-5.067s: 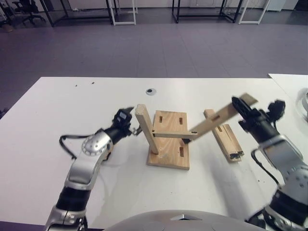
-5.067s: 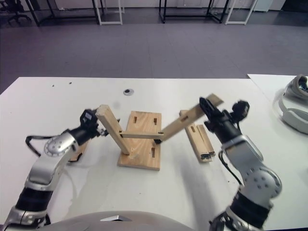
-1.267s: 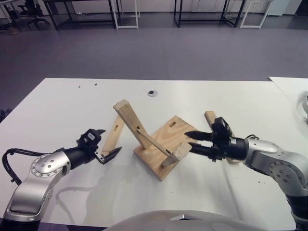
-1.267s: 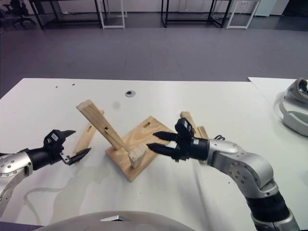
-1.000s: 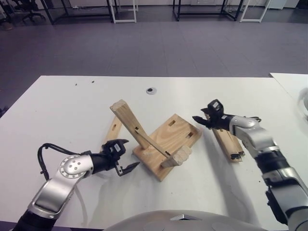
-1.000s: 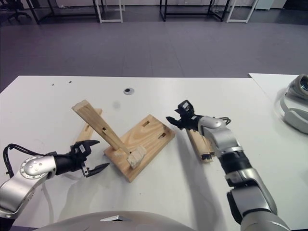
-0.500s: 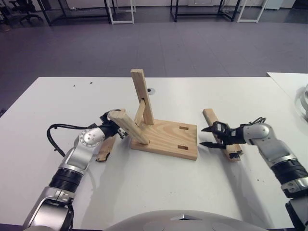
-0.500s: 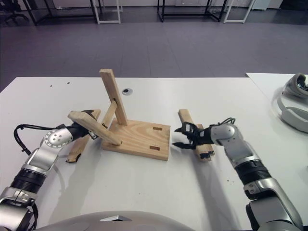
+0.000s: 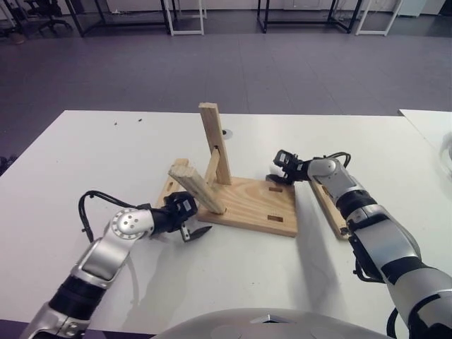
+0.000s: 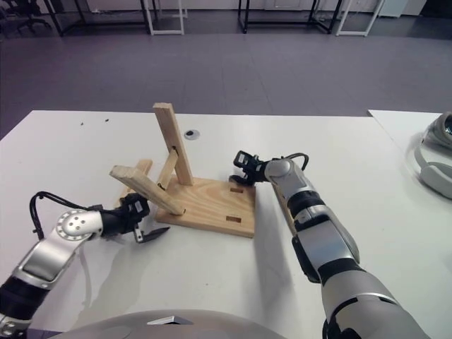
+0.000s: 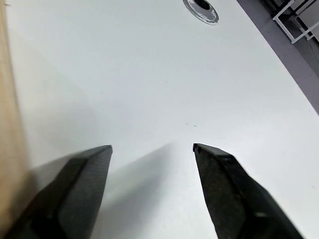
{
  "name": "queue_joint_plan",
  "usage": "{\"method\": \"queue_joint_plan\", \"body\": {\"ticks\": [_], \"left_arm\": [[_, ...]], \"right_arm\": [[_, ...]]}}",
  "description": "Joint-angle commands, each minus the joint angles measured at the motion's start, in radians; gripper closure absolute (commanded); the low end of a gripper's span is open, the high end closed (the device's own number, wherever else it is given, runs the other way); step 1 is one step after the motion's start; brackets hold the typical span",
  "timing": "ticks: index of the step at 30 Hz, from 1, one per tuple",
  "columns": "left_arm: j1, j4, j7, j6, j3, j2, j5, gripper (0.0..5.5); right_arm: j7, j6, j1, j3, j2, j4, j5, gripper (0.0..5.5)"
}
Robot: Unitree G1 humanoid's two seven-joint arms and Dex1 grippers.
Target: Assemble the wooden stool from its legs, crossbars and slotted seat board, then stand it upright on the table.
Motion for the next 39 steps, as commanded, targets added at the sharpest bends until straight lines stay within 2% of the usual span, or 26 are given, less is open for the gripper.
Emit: {"method": "queue_joint_plan", "body": {"ticks": [1,4,7,10,12,16,24,29,35,39], "left_arm": [[-0.160,0.243,0.201,-0.090,-0.040,-0.147,0.134,0.50],[-0.278,0.452,0.345,-0.156,-0.015,-0.245,0.174,0.50],[-0.240,0.435,0.361,-0.170,0.006,-0.263,0.160,0.50],[-0.165,0.326,0.351,-0.138,0.027,-0.226,0.165,0.50],[-0.142,0.252,0.356,-0.098,0.046,-0.222,0.168,0.50],[-0.141,0.165,0.371,-0.038,0.101,-0.265,0.118,0.50],[-0.081,0.097,0.386,0.012,0.169,-0.280,0.068,0.50],[-0.061,0.076,0.387,0.029,0.168,-0.290,0.073,0.50],[-0.051,0.065,0.393,0.041,0.169,-0.294,0.082,0.50],[-0.049,0.026,0.395,0.063,0.173,-0.305,0.070,0.50]], "right_arm": [[0.238,-0.024,0.076,0.026,-0.031,-0.030,0.002,2.44],[0.286,-0.004,0.146,-0.006,-0.057,-0.147,0.049,2.44],[0.128,0.049,0.206,-0.080,-0.082,-0.287,0.060,2.44],[-0.017,0.208,0.299,-0.278,-0.142,-0.527,0.174,2.44],[-0.080,0.321,0.363,-0.437,-0.175,-0.600,0.281,2.44],[-0.124,0.446,0.484,-0.584,-0.218,-0.604,0.378,2.44],[-0.157,0.627,0.724,-0.627,-0.157,-0.848,0.486,2.44],[-0.210,0.683,0.795,-0.600,-0.140,-0.954,0.474,2.44],[-0.270,0.722,0.844,-0.629,-0.122,-1.036,0.491,2.44],[-0.311,0.769,0.917,-0.579,-0.129,-1.086,0.440,3.16]]}}
